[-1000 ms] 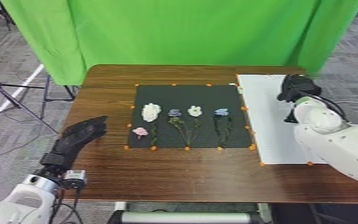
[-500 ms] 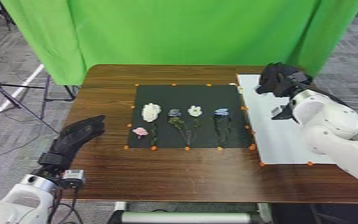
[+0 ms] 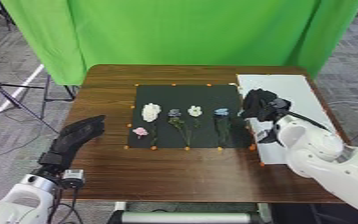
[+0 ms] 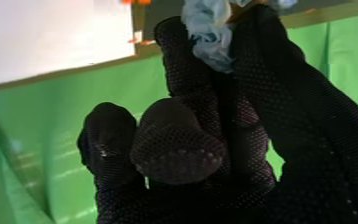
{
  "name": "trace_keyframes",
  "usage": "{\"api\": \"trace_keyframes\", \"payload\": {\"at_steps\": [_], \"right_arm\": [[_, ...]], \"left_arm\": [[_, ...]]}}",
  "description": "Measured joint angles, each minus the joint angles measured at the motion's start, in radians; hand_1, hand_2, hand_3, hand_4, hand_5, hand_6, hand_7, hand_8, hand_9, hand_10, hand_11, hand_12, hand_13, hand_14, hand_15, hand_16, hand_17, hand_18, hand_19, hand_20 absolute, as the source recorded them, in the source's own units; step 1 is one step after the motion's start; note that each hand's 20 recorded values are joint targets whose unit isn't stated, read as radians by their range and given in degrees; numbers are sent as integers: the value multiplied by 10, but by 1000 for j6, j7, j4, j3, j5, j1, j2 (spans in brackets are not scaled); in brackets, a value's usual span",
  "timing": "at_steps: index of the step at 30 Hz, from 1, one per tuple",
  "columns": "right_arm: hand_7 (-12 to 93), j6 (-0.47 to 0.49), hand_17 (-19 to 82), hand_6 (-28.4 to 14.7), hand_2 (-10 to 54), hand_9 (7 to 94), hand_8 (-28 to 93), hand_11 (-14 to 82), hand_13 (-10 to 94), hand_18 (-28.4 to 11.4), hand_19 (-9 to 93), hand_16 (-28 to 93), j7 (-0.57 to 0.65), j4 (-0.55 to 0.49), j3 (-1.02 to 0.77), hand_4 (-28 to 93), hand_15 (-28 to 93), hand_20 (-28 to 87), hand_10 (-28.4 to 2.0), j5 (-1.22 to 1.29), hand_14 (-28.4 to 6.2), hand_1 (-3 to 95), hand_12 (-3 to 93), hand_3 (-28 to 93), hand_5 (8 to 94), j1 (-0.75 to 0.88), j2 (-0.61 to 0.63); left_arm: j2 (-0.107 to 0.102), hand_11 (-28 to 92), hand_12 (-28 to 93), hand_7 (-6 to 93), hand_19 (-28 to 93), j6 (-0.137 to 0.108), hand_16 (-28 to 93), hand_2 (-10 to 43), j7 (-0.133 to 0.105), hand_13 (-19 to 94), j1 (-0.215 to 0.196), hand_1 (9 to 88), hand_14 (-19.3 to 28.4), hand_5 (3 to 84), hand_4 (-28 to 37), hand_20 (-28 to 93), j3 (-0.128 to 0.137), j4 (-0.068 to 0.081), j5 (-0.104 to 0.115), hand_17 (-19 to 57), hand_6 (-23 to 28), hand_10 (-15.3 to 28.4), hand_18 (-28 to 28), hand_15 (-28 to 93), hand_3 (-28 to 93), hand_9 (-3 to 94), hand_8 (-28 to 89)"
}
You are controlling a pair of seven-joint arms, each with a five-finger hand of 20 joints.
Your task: Arrange flowers
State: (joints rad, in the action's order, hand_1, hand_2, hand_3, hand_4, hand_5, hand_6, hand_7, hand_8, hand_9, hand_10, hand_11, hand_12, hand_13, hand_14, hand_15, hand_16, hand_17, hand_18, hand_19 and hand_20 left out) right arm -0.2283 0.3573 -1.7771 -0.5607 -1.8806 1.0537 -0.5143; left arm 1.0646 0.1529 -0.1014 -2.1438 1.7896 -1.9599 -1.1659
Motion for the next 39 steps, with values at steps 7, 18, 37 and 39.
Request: {"api": "trace_keyframes", "payload": {"at_steps": [7, 18, 37, 39], "right_arm": [[229, 7, 539, 26, -91, 824, 49, 78, 860, -179, 932, 328, -5, 2, -2, -189, 681, 607, -104, 1, -22, 582, 320, 580, 767, 21, -17], [229, 17, 533, 26, -93, 808, 46, 86, 856, -178, 932, 326, -10, 4, -2, -176, 680, 604, -106, 2, -23, 566, 303, 588, 757, 44, -28], [196, 104, 506, 16, -95, 667, 30, 123, 826, -179, 932, 320, -23, -10, -57, -163, 678, 585, -122, 11, -28, 475, 200, 633, 643, 73, -22], [193, 123, 502, 17, -95, 659, 10, 118, 823, -180, 932, 317, -25, -16, -67, -165, 678, 583, -123, 14, -29, 463, 199, 645, 638, 75, -19]], "left_arm": [[0, 156, 113, 118, 106, 0, 17, 2, 1, 305, 0, 278, 183, 402, -191, 157, 0, 0, 0, 18, -11, 132, 150, 166, 619, 384, -78], [1, 155, 113, 119, 106, 1, 17, 2, 1, 306, 1, 278, 183, 402, -191, 157, 0, 0, 0, 18, -12, 132, 151, 167, 619, 384, -78], [0, 154, 114, 120, 106, 5, 17, -7, 3, 306, 0, 280, 184, 400, -187, 157, 2, 0, 0, 17, -12, 131, 152, 165, 620, 383, -78], [0, 154, 114, 119, 106, 7, 16, -7, 3, 305, 0, 280, 184, 400, -186, 157, 2, 0, 0, 17, -12, 131, 153, 165, 620, 383, -78]]}}
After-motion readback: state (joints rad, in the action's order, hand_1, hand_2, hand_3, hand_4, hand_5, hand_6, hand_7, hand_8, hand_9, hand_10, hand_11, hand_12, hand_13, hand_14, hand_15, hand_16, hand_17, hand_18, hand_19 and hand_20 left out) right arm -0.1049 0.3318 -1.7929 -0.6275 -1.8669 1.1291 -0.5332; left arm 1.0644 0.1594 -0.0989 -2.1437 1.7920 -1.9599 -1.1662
